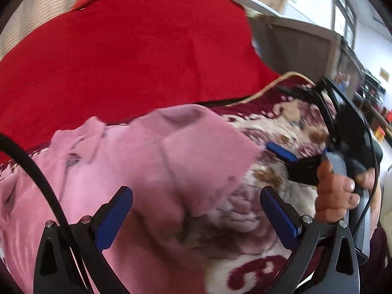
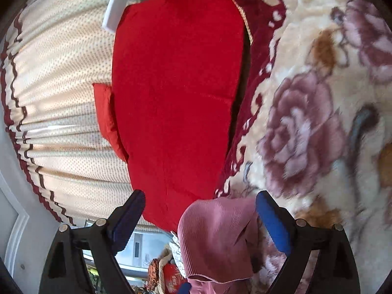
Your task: Fold large clothes
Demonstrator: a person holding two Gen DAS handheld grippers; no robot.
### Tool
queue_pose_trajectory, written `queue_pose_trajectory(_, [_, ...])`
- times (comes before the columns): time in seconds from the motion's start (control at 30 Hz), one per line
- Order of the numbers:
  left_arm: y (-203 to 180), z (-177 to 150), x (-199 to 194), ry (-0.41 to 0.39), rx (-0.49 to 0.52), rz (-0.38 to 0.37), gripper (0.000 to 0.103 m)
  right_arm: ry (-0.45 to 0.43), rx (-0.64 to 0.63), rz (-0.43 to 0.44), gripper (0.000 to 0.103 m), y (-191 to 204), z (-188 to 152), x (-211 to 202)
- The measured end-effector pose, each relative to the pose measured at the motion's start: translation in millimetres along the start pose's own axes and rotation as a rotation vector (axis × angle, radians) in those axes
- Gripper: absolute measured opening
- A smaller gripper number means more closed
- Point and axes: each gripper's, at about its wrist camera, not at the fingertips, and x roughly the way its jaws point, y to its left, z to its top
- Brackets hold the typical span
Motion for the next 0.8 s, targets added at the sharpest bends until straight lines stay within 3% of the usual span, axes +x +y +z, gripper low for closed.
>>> queue_pose_trajectory(0.07, [-12, 2, 4, -0.01, 0.011, 0.017, 0.103, -0.006, -0.013, -0.002, 0.094, 6, 2, -1])
queue_pose_trajectory(0.27, [-19, 17, 50, 0.027, 0.05, 0.158, 0.103, 0.007, -0.032, -0.002, 0.094, 8, 2, 2])
queue_pose_trajectory(0.33, [-15, 22, 62, 0.04, 0.069, 0.171, 0.082, 0.02, -0.043, -0.006, 0.094, -1, -3, -3])
queue_pose_trajectory(0.4, [-6, 25, 69, 0.069, 0.076, 0.134, 0.018, 0.03, -0.068, -0.019, 0.093, 3, -6, 1])
queue_pose_trajectory(0.43, [-1, 28, 71, 0.095, 0.072, 0.11, 0.009, 0.03, -0.087, -0.03, 0.093, 5, -8, 2])
queue_pose_trajectory(0.5, [13, 31, 60, 0.072, 0.053, 0.064, 0.01, 0.029, -0.117, -0.044, 0.093, 9, -11, 5])
queue_pose_trajectory(0.67, [47, 51, -5, -0.073, 0.079, 0.002, 0.009, 0.049, -0.186, -0.076, 0.093, 19, -21, 13])
queue_pose_trajectory(0.8, [87, 66, -55, -0.099, 0.078, 0.0, 0.009, 0.085, -0.236, -0.091, 0.093, 27, -36, 26])
